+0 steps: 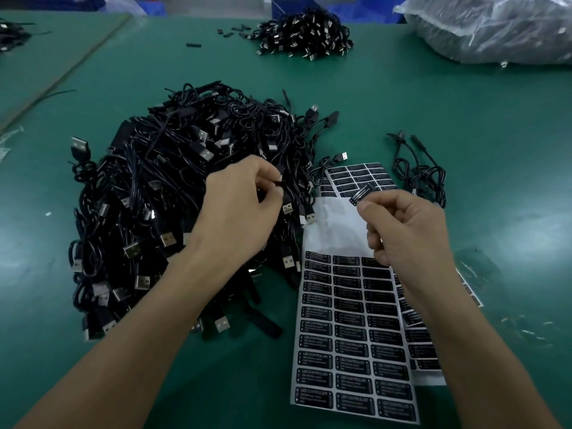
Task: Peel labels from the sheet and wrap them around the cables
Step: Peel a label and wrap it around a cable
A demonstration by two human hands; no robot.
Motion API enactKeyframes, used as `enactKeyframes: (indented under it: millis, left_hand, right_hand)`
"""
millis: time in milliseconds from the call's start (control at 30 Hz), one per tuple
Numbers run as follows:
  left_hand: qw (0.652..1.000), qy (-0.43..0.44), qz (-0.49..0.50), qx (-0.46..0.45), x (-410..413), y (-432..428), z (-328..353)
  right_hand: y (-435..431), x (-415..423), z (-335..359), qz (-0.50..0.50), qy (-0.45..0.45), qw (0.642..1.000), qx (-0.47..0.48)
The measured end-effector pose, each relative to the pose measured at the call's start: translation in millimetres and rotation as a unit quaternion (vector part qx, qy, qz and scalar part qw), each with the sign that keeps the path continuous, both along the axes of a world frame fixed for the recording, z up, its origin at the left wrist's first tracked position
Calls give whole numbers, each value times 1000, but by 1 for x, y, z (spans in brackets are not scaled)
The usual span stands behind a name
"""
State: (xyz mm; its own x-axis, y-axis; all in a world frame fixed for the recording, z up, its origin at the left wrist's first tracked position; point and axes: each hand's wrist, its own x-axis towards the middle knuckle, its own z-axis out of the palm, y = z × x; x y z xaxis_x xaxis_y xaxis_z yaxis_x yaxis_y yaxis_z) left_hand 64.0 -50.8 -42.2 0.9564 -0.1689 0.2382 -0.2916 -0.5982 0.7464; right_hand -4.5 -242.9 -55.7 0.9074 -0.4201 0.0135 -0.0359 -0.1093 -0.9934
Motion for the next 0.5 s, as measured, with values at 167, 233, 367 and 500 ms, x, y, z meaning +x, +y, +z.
enactKeyframes:
  millis: [167, 233, 367, 500]
  left_hand:
    - [995, 33, -5, 99, -1, 0, -3]
    - [993, 35, -8, 116, -3, -1, -3]
    - [990, 37, -3, 136, -4, -4, -7]
    - [990, 22, 6, 142, -5, -8, -11]
  right_hand:
    - [-2, 2, -5, -9, 1, 1000, -6]
    - [-1, 2, -6, -8, -2, 1000, -9]
    - [0, 2, -9, -1, -5, 1000, -21]
    - [2, 3, -14, 5, -6, 999, -53]
